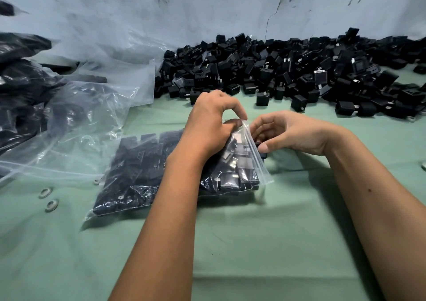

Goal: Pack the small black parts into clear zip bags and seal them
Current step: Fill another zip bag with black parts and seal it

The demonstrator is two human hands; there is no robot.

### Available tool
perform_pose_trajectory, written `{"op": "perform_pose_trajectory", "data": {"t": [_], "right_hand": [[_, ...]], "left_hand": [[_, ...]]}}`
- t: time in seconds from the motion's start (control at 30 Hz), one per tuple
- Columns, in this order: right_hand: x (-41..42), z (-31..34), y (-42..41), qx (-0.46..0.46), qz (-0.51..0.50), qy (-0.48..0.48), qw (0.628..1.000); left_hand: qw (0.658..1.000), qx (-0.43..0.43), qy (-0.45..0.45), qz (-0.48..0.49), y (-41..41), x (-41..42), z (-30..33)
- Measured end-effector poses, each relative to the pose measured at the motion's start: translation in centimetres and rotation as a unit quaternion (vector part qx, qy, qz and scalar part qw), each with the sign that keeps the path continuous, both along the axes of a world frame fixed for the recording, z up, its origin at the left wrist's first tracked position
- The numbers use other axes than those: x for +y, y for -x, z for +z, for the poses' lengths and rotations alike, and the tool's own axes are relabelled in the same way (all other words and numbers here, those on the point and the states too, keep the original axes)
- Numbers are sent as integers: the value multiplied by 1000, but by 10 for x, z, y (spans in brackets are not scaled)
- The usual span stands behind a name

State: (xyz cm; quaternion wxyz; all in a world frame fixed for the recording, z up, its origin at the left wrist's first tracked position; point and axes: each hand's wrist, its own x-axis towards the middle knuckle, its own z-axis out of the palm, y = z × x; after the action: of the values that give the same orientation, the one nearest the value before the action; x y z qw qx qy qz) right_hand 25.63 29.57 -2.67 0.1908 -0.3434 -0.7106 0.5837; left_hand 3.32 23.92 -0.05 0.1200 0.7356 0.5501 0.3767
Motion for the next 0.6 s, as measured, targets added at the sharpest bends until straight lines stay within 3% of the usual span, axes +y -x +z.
{"op": "perform_pose_trajectory", "data": {"t": [0.13,0.23,0.3,0.37,0.53,0.6], "right_hand": [[-1,9,-2,-65,7,-38,997],[1,7,2,11,-133,-111,985],[5,5,5,-19,-252,-256,933],[7,1,8,-97,-275,-360,886],[6,-7,13,-68,-261,-366,891],[9,-7,13,-107,-269,-360,887]], "left_hand": [[1000,-5,3,-2,0,0,0],[1000,-7,8,0,0,1,0],[1000,-10,9,-2,0,0,0],[1000,-9,8,-3,0,0,0],[1000,-9,7,-1,1,1,-1],[1000,-10,8,-1,1,1,-1]]}}
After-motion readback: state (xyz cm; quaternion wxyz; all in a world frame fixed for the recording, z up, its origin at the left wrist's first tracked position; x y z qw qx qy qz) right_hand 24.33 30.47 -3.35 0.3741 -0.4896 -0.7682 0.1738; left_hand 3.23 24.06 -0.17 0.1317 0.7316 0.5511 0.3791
